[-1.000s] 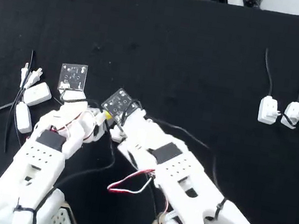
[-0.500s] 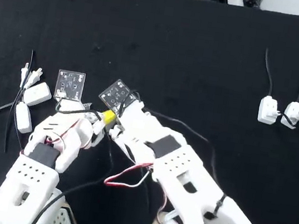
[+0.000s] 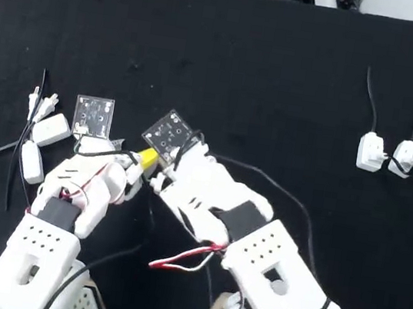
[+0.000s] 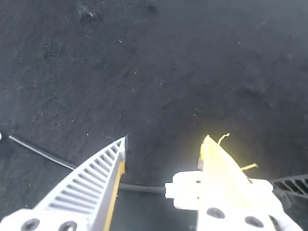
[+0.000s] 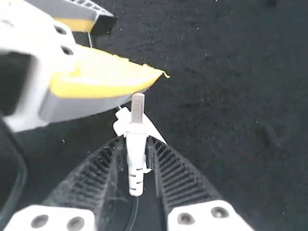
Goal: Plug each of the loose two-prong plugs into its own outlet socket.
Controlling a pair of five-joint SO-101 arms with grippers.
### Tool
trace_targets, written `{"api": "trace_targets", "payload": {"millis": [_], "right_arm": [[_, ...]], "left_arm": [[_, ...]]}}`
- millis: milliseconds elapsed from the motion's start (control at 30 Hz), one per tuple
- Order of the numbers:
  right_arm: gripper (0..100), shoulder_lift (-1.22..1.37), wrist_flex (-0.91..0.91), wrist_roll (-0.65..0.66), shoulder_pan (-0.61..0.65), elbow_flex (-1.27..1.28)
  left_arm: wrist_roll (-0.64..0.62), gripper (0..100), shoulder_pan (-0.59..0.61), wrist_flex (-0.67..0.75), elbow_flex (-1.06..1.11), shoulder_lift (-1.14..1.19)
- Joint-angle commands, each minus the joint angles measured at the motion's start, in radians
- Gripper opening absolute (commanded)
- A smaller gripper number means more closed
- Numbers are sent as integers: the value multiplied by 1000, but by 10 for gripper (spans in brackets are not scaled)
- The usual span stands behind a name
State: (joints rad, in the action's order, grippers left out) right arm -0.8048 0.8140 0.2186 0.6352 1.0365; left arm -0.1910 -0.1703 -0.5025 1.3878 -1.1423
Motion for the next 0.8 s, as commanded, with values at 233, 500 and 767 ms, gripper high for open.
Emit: {"api": "trace_targets", "payload": {"millis": [233, 500, 767], "right_arm": [[10, -47, 52, -12, 20, -151], [10, -47, 51, -12, 21, -160], [10, -41, 58, -12, 20, -173]], "left_arm": [[6, 253, -12, -6, 4, -15], [6, 253, -12, -6, 4, -14], [6, 253, -4, -6, 5, -14]]}}
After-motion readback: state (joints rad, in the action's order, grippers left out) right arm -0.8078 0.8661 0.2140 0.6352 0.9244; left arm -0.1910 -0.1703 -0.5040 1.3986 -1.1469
